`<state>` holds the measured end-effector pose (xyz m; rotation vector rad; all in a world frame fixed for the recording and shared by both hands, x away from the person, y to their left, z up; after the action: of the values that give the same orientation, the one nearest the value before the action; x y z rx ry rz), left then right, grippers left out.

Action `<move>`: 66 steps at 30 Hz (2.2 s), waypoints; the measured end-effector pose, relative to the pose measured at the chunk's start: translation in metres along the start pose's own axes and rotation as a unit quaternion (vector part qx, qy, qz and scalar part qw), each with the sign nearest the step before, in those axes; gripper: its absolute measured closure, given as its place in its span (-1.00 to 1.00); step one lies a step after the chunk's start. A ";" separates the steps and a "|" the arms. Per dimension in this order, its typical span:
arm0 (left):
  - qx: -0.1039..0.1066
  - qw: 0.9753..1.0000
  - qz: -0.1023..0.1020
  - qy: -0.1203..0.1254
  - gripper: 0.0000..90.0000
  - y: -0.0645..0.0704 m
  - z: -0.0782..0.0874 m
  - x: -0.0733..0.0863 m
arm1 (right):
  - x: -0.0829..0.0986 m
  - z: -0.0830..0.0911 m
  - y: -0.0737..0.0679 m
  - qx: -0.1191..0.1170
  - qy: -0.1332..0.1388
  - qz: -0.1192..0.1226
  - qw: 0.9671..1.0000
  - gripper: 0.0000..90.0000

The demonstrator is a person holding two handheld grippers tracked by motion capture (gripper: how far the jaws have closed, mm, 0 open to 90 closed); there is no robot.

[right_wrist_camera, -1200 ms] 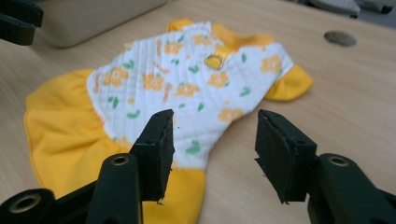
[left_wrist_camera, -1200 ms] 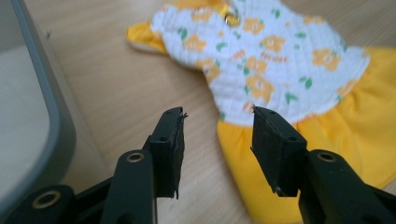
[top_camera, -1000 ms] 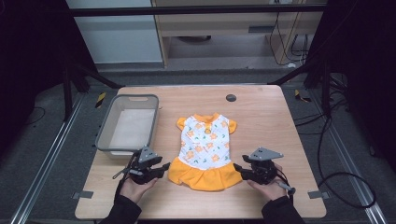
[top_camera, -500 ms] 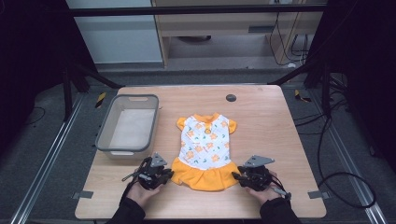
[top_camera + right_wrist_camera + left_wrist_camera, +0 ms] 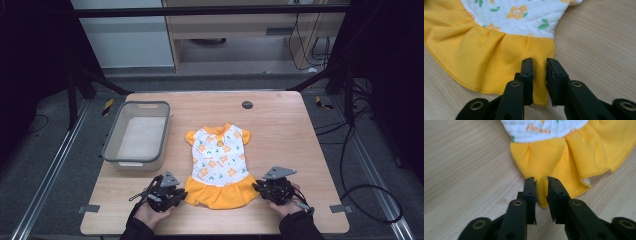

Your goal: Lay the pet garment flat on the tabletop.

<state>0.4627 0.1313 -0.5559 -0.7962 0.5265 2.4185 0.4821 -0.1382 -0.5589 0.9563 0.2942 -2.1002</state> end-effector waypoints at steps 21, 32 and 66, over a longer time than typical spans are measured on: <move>-0.054 0.992 0.013 0.111 0.52 -0.025 -0.037 -0.105 | -0.080 -0.041 0.035 0.033 0.096 -0.032 0.994 0.82; -0.074 0.996 0.004 0.039 0.51 -0.032 -0.070 -0.080 | -0.059 -0.072 0.036 0.047 0.037 -0.014 0.998 0.83; -0.032 0.993 -0.002 0.111 -0.09 -0.027 0.010 -0.044 | -0.043 0.003 0.056 0.097 0.101 -0.047 0.989 0.13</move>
<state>0.5050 0.1416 -0.5254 -1.1010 0.5335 2.3665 0.5392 -0.1520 -0.5200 1.2981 0.2438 -2.1487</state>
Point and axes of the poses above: each handheld gripper's, and its own axes: z roughly backward along the jaws, x roughly out of its underside, y roughly to its right, the point moved 10 cm from there along -z, roughly forward along the jaws, and after that the axes turned 11 degrees about z, right-handed, at the moved point
